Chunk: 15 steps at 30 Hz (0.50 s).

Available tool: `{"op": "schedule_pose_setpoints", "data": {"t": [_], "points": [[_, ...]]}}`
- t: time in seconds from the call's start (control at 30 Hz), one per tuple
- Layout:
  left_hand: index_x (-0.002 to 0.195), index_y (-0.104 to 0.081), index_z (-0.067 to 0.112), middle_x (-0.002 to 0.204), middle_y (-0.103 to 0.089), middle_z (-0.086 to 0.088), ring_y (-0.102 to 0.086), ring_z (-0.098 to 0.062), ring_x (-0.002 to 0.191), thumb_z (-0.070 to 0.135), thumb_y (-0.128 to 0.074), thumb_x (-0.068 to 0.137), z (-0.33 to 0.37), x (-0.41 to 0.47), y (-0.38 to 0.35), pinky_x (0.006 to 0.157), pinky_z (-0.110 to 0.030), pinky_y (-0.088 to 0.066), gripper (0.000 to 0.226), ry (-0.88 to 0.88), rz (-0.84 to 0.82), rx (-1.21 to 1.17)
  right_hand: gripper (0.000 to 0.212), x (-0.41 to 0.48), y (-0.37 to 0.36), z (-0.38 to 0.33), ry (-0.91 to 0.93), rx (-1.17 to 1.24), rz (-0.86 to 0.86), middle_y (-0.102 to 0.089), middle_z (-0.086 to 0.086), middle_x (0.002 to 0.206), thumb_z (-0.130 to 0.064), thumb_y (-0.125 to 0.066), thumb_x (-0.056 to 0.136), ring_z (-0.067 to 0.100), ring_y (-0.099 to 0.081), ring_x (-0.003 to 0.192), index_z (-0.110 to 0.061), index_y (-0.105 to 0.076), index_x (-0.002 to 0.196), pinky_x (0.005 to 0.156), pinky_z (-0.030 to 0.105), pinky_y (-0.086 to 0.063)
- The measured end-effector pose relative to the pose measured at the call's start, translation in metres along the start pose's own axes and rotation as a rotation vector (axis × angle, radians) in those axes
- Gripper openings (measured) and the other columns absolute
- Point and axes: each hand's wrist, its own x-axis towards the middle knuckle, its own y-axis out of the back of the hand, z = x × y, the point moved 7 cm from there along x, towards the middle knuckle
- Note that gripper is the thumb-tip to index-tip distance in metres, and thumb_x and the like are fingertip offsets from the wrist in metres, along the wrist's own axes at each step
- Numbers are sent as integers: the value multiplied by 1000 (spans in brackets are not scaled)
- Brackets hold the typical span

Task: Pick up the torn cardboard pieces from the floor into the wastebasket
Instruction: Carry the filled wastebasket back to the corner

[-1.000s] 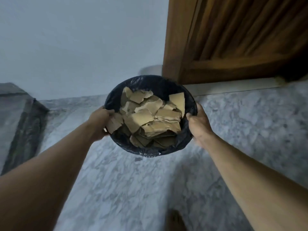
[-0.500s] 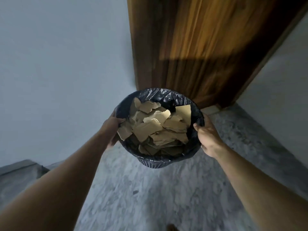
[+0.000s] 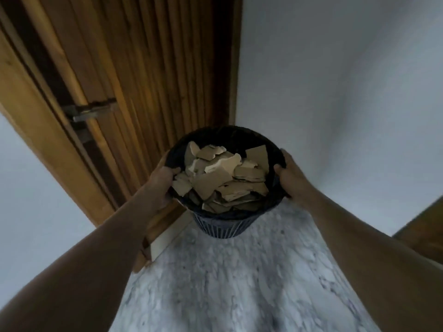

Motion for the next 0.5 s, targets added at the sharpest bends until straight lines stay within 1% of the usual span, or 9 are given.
{"op": "schedule_pose_setpoints", "data": {"t": [0.07, 0.1, 0.17, 0.2, 0.3, 0.37, 0.4, 0.47, 0.5], "points": [[142, -45, 27, 101, -61, 0, -61, -21, 87, 7, -44, 107, 13, 11, -60, 74, -35, -54, 41, 9, -63, 45, 61, -4, 61, -1, -28, 53, 97, -49, 3, 151, -20, -46, 97, 23, -50, 135, -30, -31, 155, 115, 50, -40], [147, -43, 28, 111, -63, -1, -62, -24, 94, 8, -43, 107, 18, 18, -92, 77, -37, -55, 45, 3, -132, 68, 60, -11, 91, -6, -39, 85, 149, -51, 3, 149, -18, -45, 98, 24, -51, 133, -31, -32, 155, 114, 50, -42], [152, -39, 35, 132, -61, -6, -63, -31, 110, 7, -43, 106, 24, 28, -158, 77, -40, -59, 54, 3, -262, 85, 54, -20, 150, -11, -40, 112, 226, -55, 4, 143, -9, -39, 103, 24, -55, 128, -28, -35, 153, 107, 47, -48], [152, -39, 37, 136, -60, -7, -63, -32, 114, 6, -42, 105, 27, 30, -192, 79, -42, -60, 56, -2, -312, 101, 52, -27, 179, -15, -42, 122, 261, -56, 4, 141, -6, -37, 104, 24, -57, 125, -28, -36, 151, 104, 47, -50], [153, -38, 34, 141, -56, -11, -58, -35, 121, -1, -41, 103, 31, 28, -302, 94, -48, -54, 60, -26, -457, 133, 46, -56, 270, -12, -87, 150, 388, -61, 2, 129, -6, -34, 105, 23, -62, 111, -30, -42, 143, 97, 52, -54], [154, -37, 32, 143, -55, -12, -58, -34, 121, -3, -41, 103, 34, 22, -359, 87, -42, -55, 62, -55, -544, 138, 42, -71, 314, -10, -100, 178, 459, -62, -1, 120, -7, -33, 107, 21, -63, 104, -33, -44, 138, 91, 51, -58], [153, -38, 31, 138, -58, -10, -60, -32, 117, -3, -39, 103, 32, 15, -398, 82, -39, -55, 61, -55, -606, 138, 41, -82, 345, -7, -97, 161, 522, -61, -2, 118, -7, -33, 107, 21, -63, 103, -34, -44, 136, 89, 50, -58], [150, -42, 33, 125, -63, -5, -63, -28, 107, -4, -35, 104, 26, -3, -465, 75, -37, -53, 59, -35, -709, 145, 42, -105, 401, 0, -99, 139, 644, -61, 1, 123, -11, -35, 106, 23, -61, 108, -36, -46, 138, 90, 48, -58], [148, -43, 34, 124, -63, -4, -63, -27, 105, -3, -34, 104, 22, -13, -498, 73, -37, -53, 59, -23, -760, 148, 43, -119, 427, 5, -113, 125, 698, -60, 3, 129, -14, -36, 105, 25, -61, 113, -38, -46, 140, 93, 49, -56]]}}
